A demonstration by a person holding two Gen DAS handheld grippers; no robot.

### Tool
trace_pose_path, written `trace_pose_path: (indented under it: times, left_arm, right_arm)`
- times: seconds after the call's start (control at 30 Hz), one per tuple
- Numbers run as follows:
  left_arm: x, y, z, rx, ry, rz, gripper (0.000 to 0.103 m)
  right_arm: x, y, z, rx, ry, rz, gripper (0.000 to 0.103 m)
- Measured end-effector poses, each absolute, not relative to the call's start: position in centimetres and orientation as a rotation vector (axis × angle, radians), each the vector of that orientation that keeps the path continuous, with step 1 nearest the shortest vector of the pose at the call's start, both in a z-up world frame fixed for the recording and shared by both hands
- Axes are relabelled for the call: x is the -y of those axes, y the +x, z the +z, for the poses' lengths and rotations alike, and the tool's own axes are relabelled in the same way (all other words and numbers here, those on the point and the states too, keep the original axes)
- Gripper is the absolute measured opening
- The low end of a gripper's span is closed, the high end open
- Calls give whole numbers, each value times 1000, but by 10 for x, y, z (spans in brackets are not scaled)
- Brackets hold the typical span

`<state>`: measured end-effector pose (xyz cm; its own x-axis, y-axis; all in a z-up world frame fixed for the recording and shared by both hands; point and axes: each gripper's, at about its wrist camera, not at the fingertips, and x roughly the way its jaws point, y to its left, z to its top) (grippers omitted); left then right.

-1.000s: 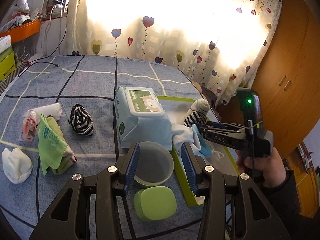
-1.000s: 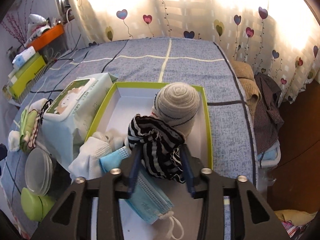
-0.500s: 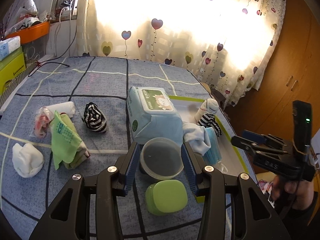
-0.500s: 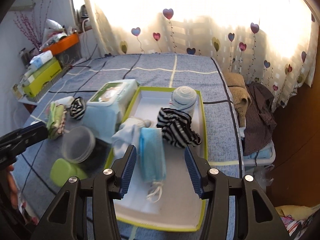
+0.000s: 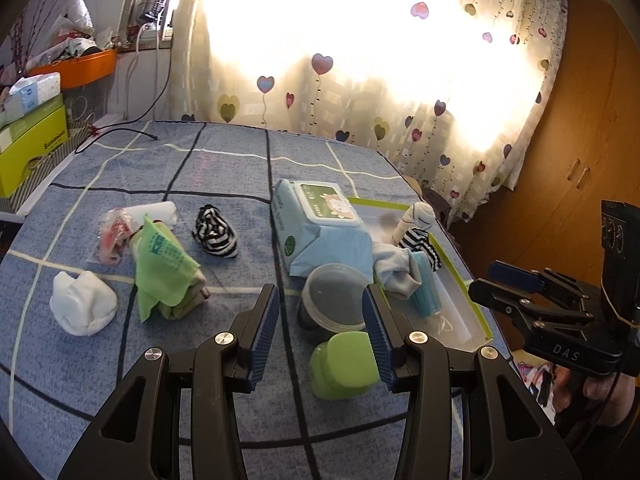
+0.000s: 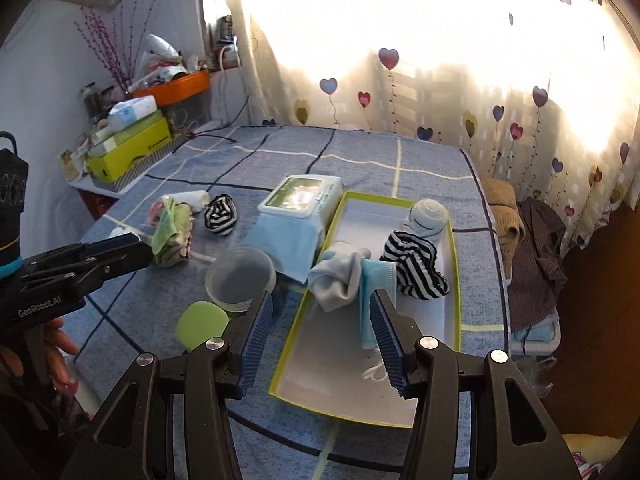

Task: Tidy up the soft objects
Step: 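Withdraw both open tools from the tray toward the table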

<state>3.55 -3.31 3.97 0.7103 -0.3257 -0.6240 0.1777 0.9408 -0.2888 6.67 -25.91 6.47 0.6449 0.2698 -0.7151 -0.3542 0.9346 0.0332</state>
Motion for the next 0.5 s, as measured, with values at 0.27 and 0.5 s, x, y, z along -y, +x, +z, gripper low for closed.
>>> trace_pose_path:
  times: [0.27, 0.5]
  left_arm:
    - [18, 28, 41, -721, -210, -246, 44]
    - [8, 28, 35, -728, -204, -221, 44]
  right_arm:
    - [239, 62, 69, -789, -141, 404, 50]
    - [226, 63, 66, -800, -152, 437, 50]
